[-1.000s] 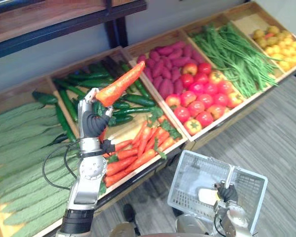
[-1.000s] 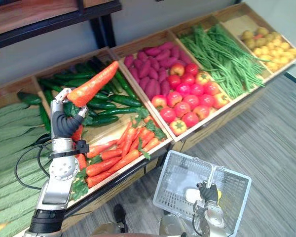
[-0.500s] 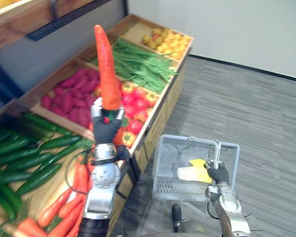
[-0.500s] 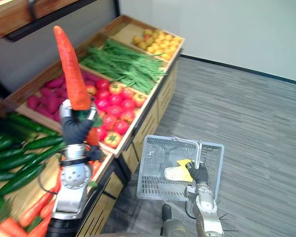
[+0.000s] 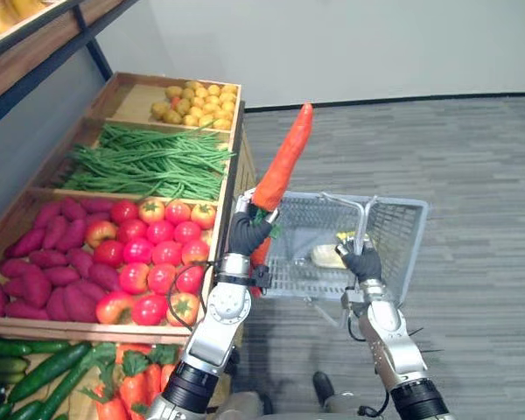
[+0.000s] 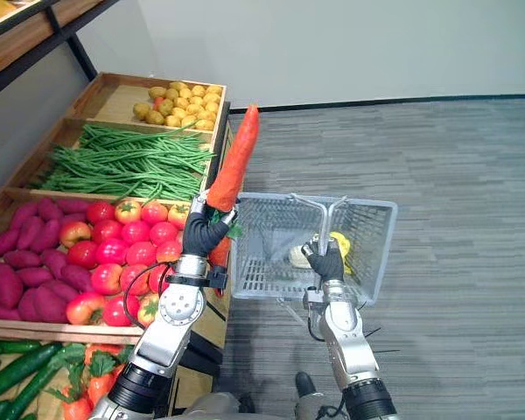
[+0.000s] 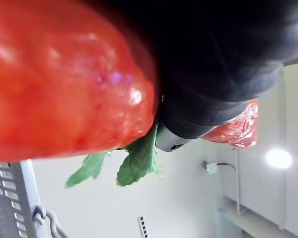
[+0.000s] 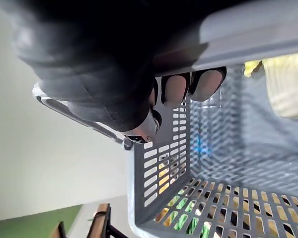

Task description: Pick vegetable in the basket

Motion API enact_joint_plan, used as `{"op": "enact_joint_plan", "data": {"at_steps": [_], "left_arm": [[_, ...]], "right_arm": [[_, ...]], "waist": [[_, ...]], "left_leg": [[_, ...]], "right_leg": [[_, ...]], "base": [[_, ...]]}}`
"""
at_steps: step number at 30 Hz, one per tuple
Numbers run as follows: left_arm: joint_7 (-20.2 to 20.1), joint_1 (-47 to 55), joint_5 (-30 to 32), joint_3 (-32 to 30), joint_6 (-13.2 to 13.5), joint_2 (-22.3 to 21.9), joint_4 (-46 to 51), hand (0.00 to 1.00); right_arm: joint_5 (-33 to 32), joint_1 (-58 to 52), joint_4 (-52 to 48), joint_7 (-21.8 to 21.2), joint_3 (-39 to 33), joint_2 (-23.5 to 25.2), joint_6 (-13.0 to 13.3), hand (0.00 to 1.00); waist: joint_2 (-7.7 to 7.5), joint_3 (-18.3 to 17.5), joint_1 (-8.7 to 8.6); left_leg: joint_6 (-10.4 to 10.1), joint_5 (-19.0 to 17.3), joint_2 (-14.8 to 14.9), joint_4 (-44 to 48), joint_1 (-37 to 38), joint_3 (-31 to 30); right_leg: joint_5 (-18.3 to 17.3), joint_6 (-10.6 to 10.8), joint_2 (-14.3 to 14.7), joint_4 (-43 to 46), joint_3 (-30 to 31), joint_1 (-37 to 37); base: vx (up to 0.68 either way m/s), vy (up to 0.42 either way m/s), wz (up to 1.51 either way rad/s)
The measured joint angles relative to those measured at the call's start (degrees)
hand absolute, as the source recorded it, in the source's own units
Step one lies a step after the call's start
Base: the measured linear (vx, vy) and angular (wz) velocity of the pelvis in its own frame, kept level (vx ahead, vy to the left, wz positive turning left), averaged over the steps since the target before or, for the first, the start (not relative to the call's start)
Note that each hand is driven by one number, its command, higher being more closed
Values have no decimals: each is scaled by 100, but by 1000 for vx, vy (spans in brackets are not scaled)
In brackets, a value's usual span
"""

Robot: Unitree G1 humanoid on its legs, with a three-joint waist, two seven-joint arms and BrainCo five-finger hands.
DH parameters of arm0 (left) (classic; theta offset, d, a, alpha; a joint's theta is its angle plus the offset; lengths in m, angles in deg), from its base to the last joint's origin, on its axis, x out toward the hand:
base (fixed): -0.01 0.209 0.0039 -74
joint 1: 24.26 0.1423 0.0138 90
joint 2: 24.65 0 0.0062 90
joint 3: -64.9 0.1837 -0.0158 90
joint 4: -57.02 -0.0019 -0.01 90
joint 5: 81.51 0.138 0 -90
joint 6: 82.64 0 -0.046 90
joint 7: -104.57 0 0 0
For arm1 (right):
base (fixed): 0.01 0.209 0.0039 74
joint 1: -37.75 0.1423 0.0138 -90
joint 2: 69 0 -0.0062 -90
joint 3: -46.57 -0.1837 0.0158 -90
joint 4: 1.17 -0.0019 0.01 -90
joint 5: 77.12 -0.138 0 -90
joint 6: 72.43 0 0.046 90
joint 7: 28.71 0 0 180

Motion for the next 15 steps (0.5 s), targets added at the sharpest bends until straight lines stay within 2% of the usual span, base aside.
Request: {"op": "enact_joint_plan", "data": {"at_steps": [6,11,15], "left_arm": [[-103,-21,-123,342,-182,-13,-351,100],[-114,-34,-481,644,-320,-107,-1002,100],[-83,-30,-580,809,-444,-117,-1460,100]], "right_arm": [[-573,0,0,-241,449,-12,-169,100],[-1069,0,-5,-294,711,53,-169,100],[-1197,-2,-7,-277,1054,108,-169,100]], "waist": [[-18,-10,0],[-48,-26,-32],[-197,-109,-53]], "left_leg": [[113,82,-41,-331,162,58],[128,269,-94,-802,378,-40],[116,347,-103,-943,427,-110]], "right_leg": [[87,51,-82,-216,19,19],[88,51,-117,-206,-161,20],[88,51,-125,-206,-264,20]], "base": [[145,66,-15],[69,7,5],[13,2,8]]}}
